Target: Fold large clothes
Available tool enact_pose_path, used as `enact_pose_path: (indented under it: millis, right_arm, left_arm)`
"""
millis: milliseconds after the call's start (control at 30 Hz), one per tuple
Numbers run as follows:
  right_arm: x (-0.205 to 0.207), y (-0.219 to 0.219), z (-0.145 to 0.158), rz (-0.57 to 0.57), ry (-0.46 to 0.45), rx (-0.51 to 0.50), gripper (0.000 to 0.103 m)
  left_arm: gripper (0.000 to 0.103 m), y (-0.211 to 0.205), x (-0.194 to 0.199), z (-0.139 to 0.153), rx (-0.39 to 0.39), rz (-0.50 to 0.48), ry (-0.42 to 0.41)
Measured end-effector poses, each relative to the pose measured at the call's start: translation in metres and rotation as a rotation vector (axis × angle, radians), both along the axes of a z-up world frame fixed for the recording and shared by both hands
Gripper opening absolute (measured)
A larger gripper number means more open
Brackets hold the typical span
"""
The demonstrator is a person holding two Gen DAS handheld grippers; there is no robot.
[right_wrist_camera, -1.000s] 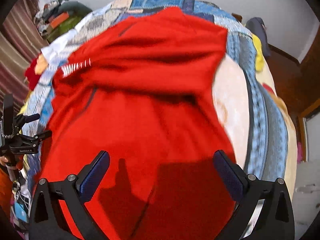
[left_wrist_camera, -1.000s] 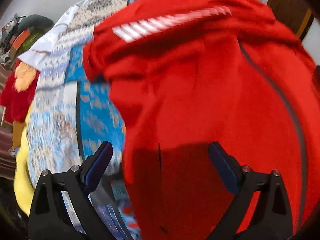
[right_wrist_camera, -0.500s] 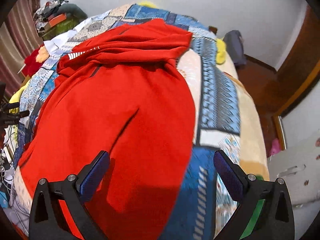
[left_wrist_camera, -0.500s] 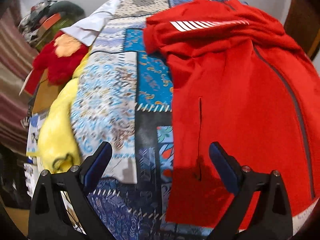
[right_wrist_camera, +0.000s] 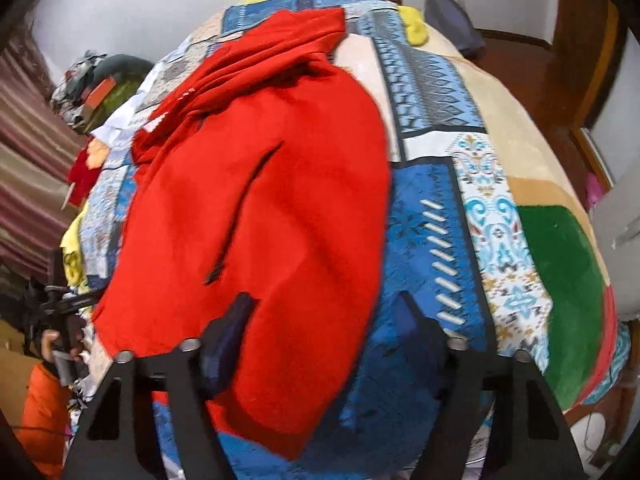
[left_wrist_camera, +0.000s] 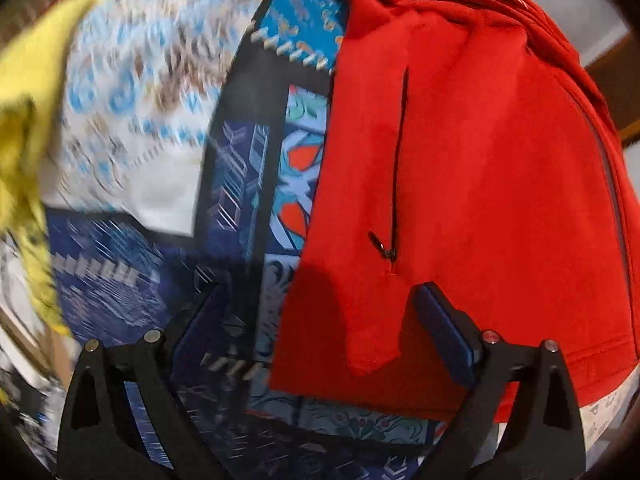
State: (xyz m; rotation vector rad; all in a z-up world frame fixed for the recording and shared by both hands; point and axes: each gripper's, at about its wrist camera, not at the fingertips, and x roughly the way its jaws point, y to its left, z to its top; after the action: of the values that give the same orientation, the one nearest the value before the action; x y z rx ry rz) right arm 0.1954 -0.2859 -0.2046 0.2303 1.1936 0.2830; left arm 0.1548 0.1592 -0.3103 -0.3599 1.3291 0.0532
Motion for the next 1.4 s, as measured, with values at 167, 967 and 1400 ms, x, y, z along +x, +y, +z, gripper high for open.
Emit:
enact_pose_path:
  millis: [167,967,1400]
  right_arm:
    - [0.001,0.006,-0.006,-0.027,-0.005,0.034,0.047]
    - [0.046,0.063,0.047,0.144,-0.192,0.049,0.007]
    - [0.119,0.059,0.104,0.050,-0.357,-0.037,0.006]
  left_arm:
    - [0.096,0.006,0.000,-0.006,-0.068,0.067,-0.003]
    - [0.000,-0.031,0.022,0.110,0.182,-0.039,-0.283]
    - [0.000,0.004,0.055,0.212,0.263,0.056,-0.534]
